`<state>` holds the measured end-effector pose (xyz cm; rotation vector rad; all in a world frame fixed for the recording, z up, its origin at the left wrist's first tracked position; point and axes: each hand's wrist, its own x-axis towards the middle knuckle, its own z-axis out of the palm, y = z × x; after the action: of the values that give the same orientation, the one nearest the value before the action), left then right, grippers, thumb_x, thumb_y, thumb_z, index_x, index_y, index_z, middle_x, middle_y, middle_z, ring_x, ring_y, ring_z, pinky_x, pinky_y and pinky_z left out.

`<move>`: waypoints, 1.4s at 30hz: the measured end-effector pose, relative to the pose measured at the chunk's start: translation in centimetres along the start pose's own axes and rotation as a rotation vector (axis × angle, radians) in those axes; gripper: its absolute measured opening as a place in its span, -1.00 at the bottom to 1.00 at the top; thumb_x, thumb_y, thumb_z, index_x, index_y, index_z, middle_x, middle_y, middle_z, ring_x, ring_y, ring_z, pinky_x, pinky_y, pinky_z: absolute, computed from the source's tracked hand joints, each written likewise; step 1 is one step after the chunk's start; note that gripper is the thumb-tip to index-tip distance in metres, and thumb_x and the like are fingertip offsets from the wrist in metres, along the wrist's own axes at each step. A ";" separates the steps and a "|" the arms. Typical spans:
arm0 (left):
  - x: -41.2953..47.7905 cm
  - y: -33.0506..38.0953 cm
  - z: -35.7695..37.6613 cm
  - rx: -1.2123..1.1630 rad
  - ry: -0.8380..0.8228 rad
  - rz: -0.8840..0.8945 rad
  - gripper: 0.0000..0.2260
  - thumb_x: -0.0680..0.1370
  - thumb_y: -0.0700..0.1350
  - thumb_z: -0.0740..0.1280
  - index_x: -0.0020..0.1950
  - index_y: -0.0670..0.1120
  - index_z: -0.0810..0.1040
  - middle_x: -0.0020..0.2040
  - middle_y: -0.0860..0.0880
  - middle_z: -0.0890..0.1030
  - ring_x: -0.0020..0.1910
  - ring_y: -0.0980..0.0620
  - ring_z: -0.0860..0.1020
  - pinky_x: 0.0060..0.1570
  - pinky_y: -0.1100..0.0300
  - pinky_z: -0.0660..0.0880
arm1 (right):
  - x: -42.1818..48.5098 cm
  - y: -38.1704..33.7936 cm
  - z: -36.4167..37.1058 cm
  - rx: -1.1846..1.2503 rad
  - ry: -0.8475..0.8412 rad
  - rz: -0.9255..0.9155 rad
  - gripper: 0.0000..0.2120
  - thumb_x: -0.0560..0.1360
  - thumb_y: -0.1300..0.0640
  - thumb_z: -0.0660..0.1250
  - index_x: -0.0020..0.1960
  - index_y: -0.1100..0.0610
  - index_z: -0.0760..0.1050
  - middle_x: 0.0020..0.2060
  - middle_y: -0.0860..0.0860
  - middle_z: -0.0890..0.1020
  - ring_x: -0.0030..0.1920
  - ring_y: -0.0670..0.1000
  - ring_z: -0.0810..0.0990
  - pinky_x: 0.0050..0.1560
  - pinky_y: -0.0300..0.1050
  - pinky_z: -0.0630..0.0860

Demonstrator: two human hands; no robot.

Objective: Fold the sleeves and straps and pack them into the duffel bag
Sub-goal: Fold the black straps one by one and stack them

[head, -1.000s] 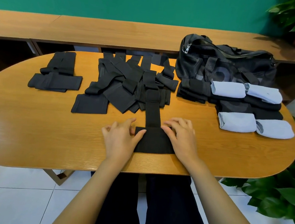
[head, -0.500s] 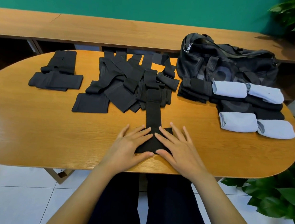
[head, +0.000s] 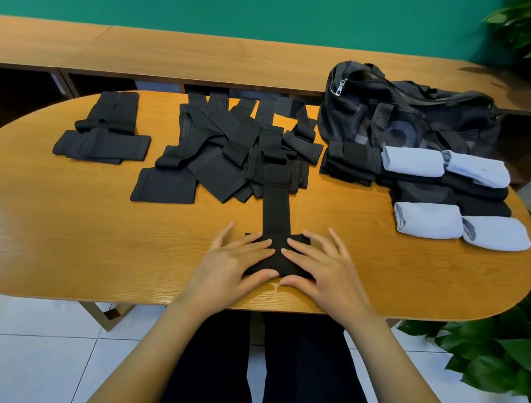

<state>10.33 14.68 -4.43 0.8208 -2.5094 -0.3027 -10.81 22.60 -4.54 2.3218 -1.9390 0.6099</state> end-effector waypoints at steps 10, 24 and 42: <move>-0.6 1.6 -0.5 -0.038 0.181 -0.007 -0.62 0.58 0.23 0.20 0.14 0.03 0.65 0.03 0.14 0.68 0.10 0.20 0.59 0.47 -0.08 0.11 | -0.5 -0.2 -0.3 0.001 0.280 -0.081 -0.58 0.57 -0.21 0.19 0.05 0.06 0.68 -0.05 -0.10 0.70 0.13 -0.05 0.57 0.40 0.15 0.30; 1.9 2.2 -0.7 -0.064 0.429 -0.089 -0.65 0.59 0.18 0.21 0.04 -0.02 0.67 -0.10 0.13 0.68 -0.19 0.31 0.49 0.16 0.05 0.30 | 2.2 -0.1 -1.4 0.046 0.442 -0.063 -0.62 0.61 -0.15 0.20 0.04 0.08 0.67 -0.17 -0.11 0.68 -0.15 -0.07 0.55 0.22 0.00 0.40; 4.2 -0.6 -0.4 -0.053 0.086 -0.261 -0.56 0.56 0.16 0.28 0.40 0.06 0.47 0.41 0.11 0.44 0.39 0.12 0.31 0.34 0.10 0.15 | 4.7 1.3 -0.8 0.054 0.092 0.155 -0.53 0.61 -0.18 0.03 0.35 -0.04 0.51 0.30 -0.11 0.54 0.35 -0.06 0.40 0.41 0.01 0.20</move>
<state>7.86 11.63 -2.76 1.1176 -2.3053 -0.4103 -11.67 18.14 -2.53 2.1451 -2.0986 0.7752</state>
